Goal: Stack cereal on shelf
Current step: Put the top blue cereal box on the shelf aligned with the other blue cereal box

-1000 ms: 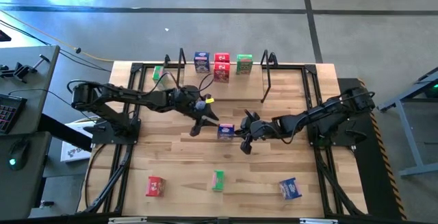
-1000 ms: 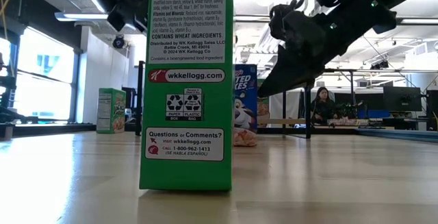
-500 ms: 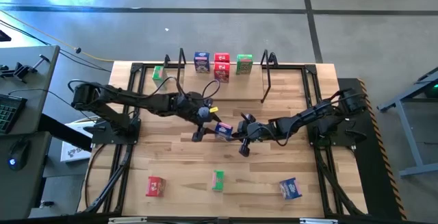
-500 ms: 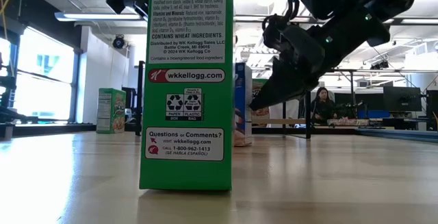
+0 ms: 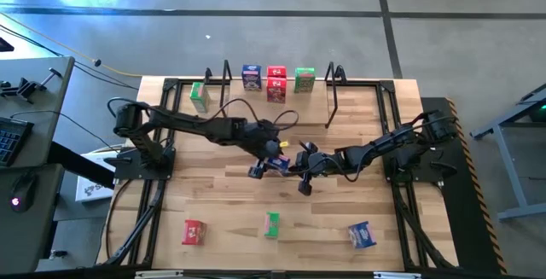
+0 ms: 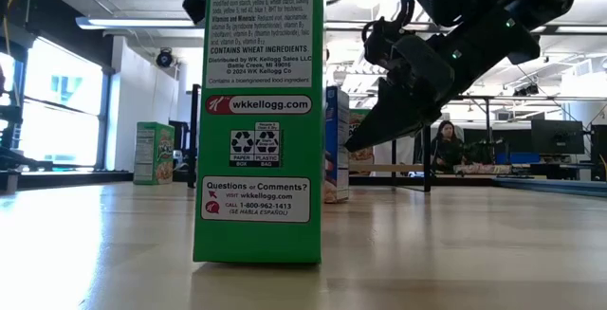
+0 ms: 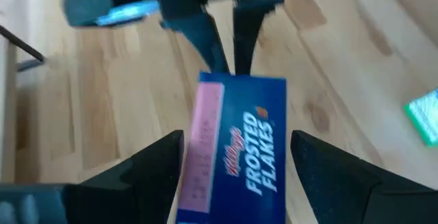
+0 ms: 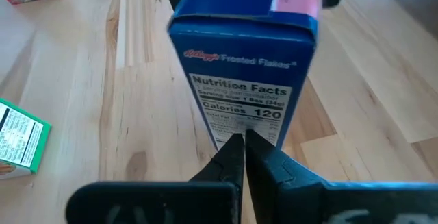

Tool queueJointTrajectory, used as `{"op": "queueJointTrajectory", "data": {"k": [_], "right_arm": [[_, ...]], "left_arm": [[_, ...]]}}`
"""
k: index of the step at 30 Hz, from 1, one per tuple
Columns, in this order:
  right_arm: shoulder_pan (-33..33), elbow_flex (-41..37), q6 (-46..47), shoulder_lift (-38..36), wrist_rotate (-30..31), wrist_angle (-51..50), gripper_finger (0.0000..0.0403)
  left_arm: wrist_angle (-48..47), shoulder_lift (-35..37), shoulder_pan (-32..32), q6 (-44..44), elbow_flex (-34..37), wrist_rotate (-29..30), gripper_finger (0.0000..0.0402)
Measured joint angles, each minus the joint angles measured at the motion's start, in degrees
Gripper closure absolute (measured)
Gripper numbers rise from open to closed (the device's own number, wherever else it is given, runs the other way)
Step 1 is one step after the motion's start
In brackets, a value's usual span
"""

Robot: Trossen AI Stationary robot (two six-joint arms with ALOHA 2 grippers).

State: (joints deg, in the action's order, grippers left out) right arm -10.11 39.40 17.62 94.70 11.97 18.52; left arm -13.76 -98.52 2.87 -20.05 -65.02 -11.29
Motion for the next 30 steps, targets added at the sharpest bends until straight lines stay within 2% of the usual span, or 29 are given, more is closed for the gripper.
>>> {"op": "queueJointTrajectory", "data": {"k": [6, 20, 26, 30], "right_arm": [[0.0, 0.0, -0.2, 0.0, 0.0, 0.0, 0.0399], [0.0, 0.0, -1.2, 0.0, -1.3, 0.0, 0.0399], [0.0, 0.0, -1.2, 0.0, -1.9, 0.2, 0.0399], [0.0, 0.0, -1.6, 0.0, -2.1, 0.2, 0.0399]], "left_arm": [[-3.0, -1.3, -0.3, -2.8, -2.6, 0.1, 0.0145], [-4.4, -0.5, 0.1, -3.2, -2.6, 0.2, 0.0222], [-8.8, 4.5, 2.1, -5.4, -2.6, 0.8, 0.0229], [-12.1, 10.5, 5.3, -6.7, -2.6, 4.3, 0.0229]]}}
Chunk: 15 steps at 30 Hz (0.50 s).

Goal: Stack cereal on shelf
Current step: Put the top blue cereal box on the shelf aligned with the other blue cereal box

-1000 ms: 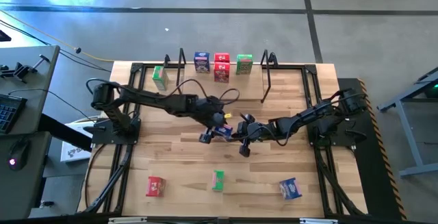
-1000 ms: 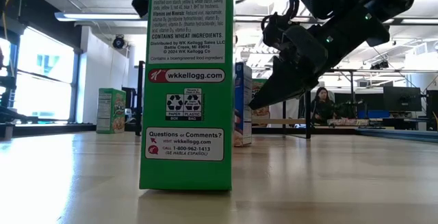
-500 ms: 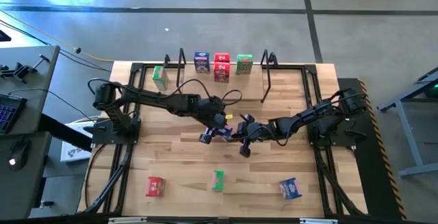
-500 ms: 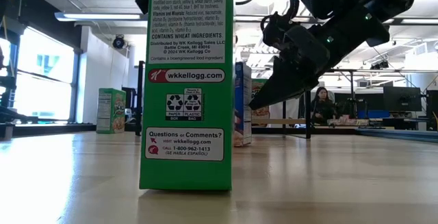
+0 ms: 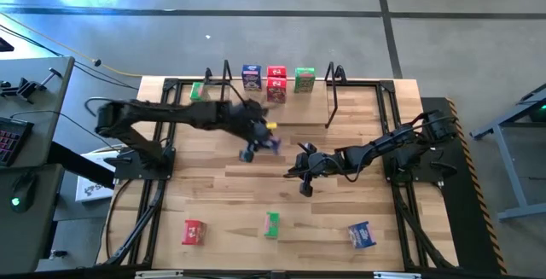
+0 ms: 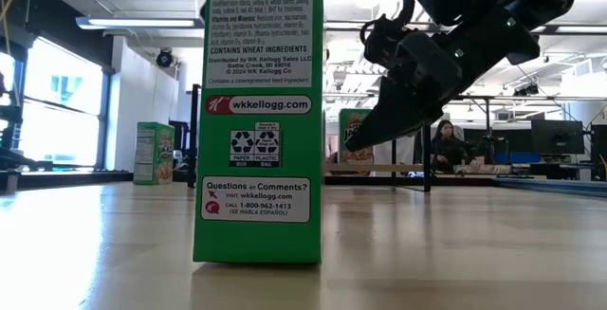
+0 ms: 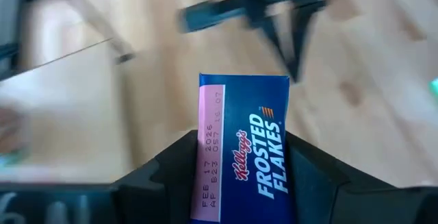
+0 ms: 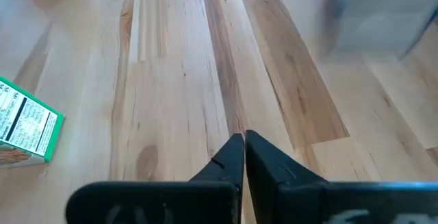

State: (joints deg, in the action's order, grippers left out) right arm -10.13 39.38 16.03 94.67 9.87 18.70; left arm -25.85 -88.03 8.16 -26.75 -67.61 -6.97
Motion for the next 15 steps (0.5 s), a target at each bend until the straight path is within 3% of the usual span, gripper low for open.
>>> {"op": "queueJointTrajectory", "data": {"k": [6, 15], "right_arm": [[0.0, 0.0, -1.4, 0.0, -0.1, 0.5, 0.0399], [0.7, 0.0, -2.5, 0.0, -1.6, 1.9, 0.0399]], "left_arm": [[-6.3, 7.2, 8.4, -0.1, 0.0, 6.9, 0.0229], [-5.7, 5.8, 20.3, -3.7, 0.0, 8.4, 0.0229]]}}
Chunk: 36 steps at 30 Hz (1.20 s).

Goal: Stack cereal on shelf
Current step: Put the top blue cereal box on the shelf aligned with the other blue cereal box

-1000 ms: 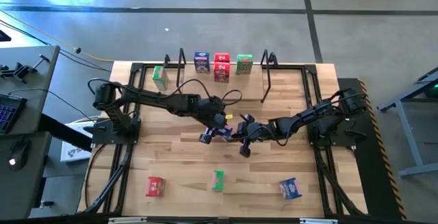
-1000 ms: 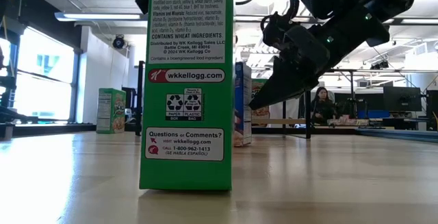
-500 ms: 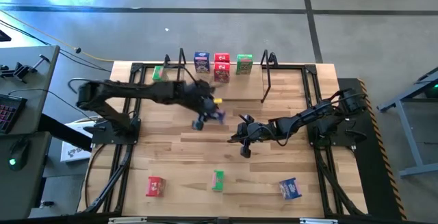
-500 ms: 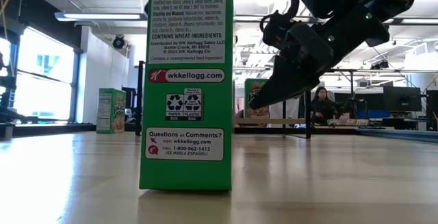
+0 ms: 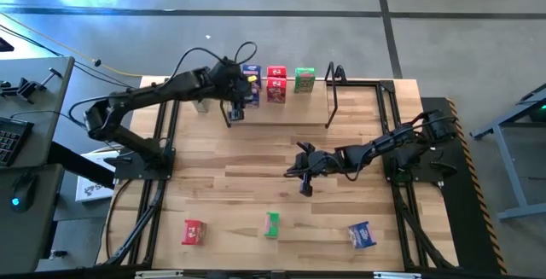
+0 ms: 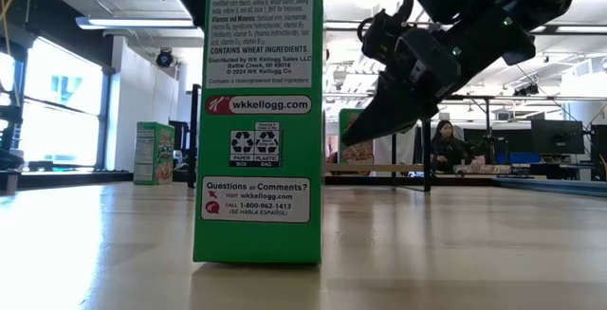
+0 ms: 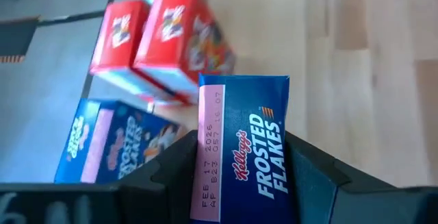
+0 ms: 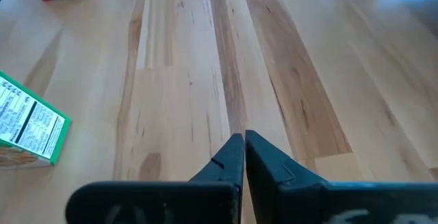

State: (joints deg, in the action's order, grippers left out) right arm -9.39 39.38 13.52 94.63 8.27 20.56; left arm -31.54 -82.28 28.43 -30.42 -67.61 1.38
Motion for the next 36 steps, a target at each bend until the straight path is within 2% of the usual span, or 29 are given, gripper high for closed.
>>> {"op": "queueJointTrajectory", "data": {"k": [12, 21, 31, 36], "right_arm": [[0.0, 0.0, 0.3, 0.0, -0.2, 0.3, 0.0399], [0.0, 0.0, 0.5, 0.0, -0.2, 0.3, 0.0399], [0.0, 0.0, 0.5, 0.0, -0.2, 0.3, 0.0399], [0.0, 0.0, 0.5, 0.0, -0.2, 0.3, 0.0399]], "left_arm": [[4.1, -4.4, 3.8, -5.3, 0.1, -0.8, 0.0229], [5.4, -5.0, 5.6, -5.9, 0.1, -1.6, 0.0229], [6.2, -5.0, 6.8, -5.7, 0.0, -2.3, 0.0183], [6.2, -5.0, 6.9, -6.4, 0.0, -1.9, 0.0179]]}}
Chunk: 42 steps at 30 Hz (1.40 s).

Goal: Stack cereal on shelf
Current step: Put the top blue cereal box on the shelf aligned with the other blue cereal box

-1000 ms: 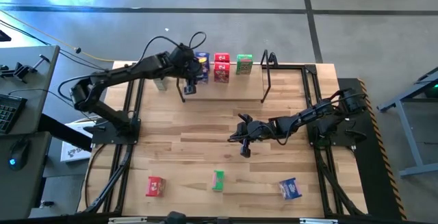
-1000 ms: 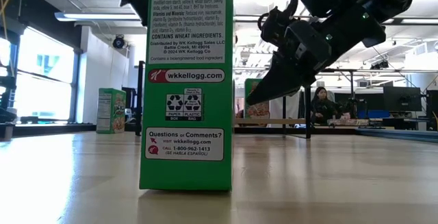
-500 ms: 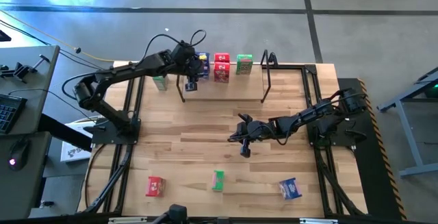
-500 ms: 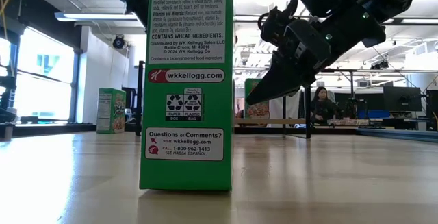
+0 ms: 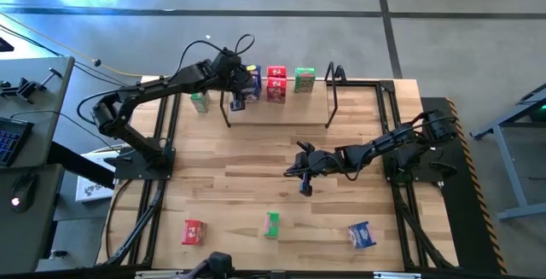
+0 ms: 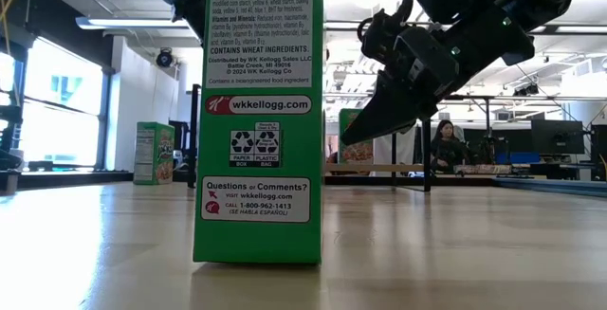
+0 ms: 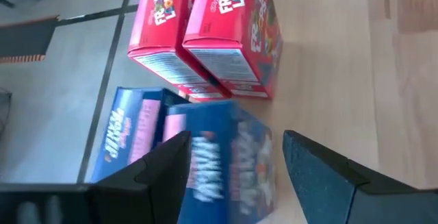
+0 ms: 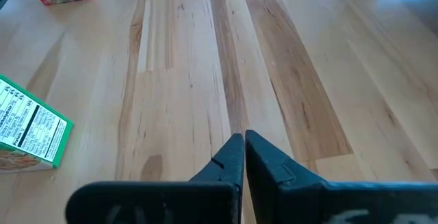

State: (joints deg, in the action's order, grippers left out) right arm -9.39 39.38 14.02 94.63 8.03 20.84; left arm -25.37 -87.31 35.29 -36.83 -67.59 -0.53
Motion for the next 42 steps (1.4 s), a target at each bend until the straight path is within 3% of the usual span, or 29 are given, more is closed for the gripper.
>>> {"op": "queueJointTrajectory", "data": {"k": [10, 19, 29, 37, 42], "right_arm": [[0.0, 0.0, 0.0, 0.0, -0.2, 0.0, 0.0399], [0.4, 0.0, -1.0, 0.0, -1.4, 0.0, 0.0399], [0.5, 0.0, -0.7, 0.0, -1.7, 0.0, 0.0399], [0.5, 0.0, -0.8, 0.0, -1.8, 0.0, 0.0399], [0.5, 0.0, -0.8, 0.0, -2.4, 0.0, 0.0399]], "left_arm": [[0.1, 3.3, -1.5, -0.6, 0.0, 2.8, 0.0184], [-6.8, 2.9, -2.6, 6.2, 0.0, 16.1, 0.0271], [-5.9, 1.3, -2.6, 6.2, 0.0, 16.3, 0.0358], [-4.7, 1.3, -2.8, 6.2, 0.0, 13.1, 0.0371], [-4.7, 1.3, -3.2, 6.7, 0.0, 16.3, 0.0371]]}}
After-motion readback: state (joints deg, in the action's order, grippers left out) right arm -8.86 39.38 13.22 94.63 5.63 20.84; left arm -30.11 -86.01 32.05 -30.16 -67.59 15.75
